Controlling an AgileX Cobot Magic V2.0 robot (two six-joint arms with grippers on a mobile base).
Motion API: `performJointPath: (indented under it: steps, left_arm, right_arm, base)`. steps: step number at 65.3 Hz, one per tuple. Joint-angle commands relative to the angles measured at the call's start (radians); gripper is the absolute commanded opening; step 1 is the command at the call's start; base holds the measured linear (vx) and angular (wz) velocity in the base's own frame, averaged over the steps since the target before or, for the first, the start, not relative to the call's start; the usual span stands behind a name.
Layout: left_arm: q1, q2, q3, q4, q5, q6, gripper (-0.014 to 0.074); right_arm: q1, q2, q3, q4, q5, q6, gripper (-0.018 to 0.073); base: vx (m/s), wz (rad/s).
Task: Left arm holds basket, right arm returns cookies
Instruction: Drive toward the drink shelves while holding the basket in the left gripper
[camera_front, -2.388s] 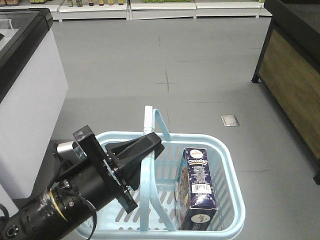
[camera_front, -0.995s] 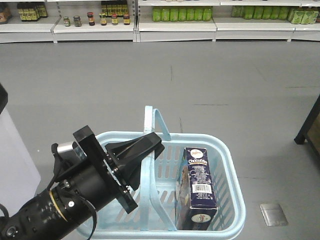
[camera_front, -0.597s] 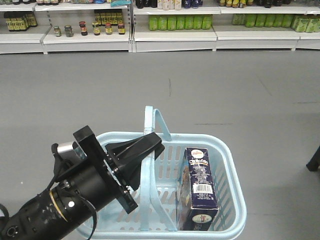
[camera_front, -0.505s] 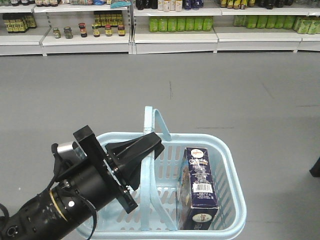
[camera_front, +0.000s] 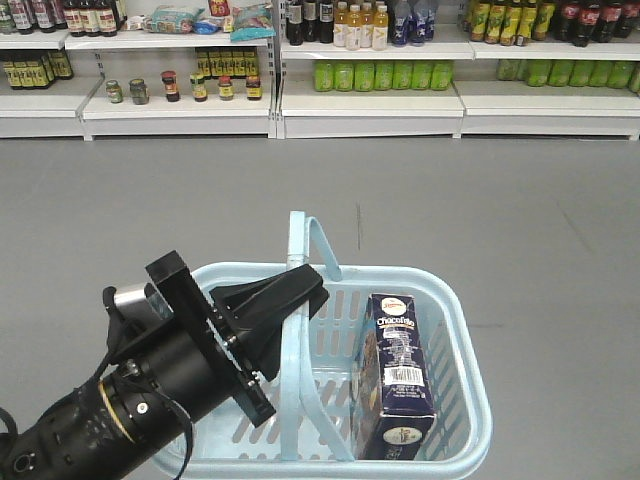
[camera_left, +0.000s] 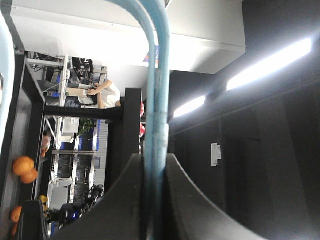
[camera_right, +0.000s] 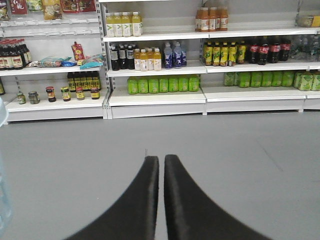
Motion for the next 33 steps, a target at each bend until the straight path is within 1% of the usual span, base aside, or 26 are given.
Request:
performJointPath:
  steps: [1,33]
  left_arm:
    - [-0.006,-0.04,-0.024,-0.018,-0.279,-0.001,0.0]
    - [-0.006,-0.04,-0.024,-0.016,-0.279,-0.001,0.0]
  right_arm:
    - [-0.001,-0.012,0.018,-0.003,-0.07,-0.008,-0.0006]
    - [-0.001,-0.012,0.018,-0.003,-0.071,-0.008,-0.0006]
  base:
    - [0.6,0.06]
    - [0.58,0.03]
